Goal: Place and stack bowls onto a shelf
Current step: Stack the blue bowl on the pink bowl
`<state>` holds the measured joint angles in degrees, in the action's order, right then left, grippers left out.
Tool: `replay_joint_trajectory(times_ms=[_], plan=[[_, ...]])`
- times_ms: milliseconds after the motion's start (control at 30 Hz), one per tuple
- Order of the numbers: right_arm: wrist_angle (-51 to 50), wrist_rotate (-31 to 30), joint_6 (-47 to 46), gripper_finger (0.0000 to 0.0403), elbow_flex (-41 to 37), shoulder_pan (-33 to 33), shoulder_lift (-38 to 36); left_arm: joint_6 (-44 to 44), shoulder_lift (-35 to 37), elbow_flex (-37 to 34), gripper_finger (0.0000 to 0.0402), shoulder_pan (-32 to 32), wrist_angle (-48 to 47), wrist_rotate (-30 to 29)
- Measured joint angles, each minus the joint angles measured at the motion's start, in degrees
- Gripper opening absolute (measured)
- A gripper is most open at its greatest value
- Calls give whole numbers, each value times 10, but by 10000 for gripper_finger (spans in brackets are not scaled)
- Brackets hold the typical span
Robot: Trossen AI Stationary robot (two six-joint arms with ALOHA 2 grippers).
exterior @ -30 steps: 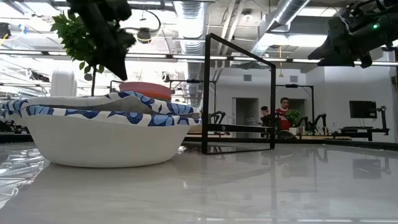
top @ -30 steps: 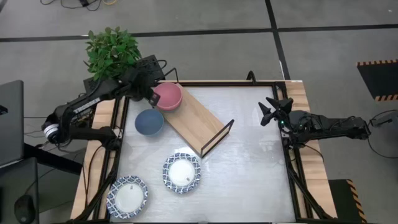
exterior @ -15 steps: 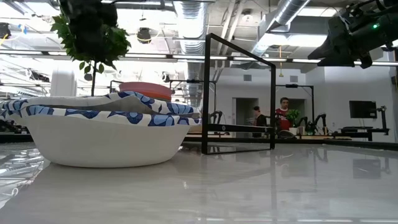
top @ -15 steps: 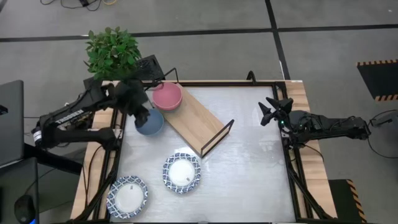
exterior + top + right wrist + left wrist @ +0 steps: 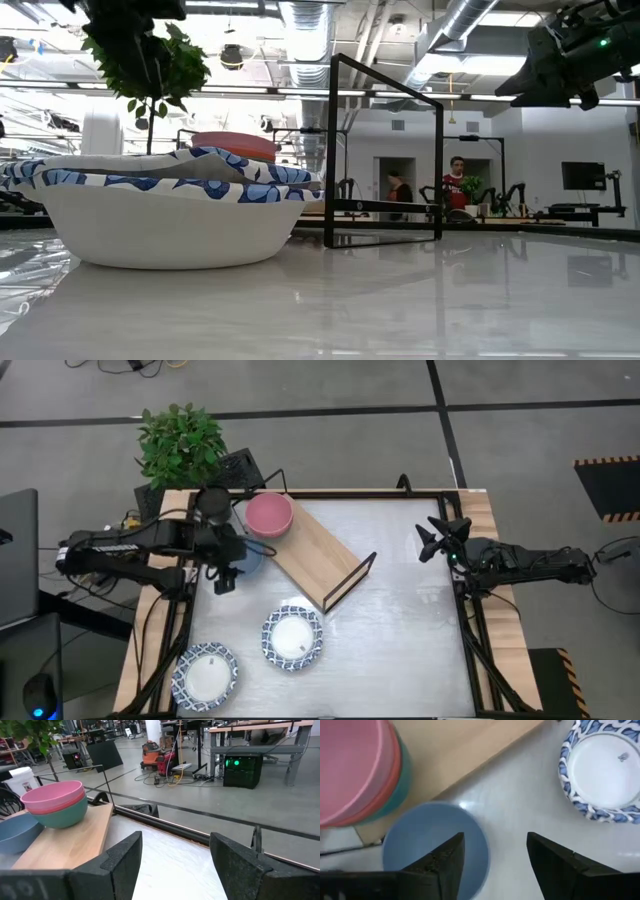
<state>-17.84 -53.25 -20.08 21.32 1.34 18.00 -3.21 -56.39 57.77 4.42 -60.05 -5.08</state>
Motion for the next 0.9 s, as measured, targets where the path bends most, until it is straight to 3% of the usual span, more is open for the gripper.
replay_joint_trajectory(times_ms=[367,733,900], plan=[[-2,0,0,260,0,0,0,-48,0,-152,211,-18,52,-69],[-1,0,-4,260,0,0,0,-43,-34,-146,211,-18,56,-58],[-1,0,-9,260,0,0,0,-43,-88,-146,211,-18,56,-57]])
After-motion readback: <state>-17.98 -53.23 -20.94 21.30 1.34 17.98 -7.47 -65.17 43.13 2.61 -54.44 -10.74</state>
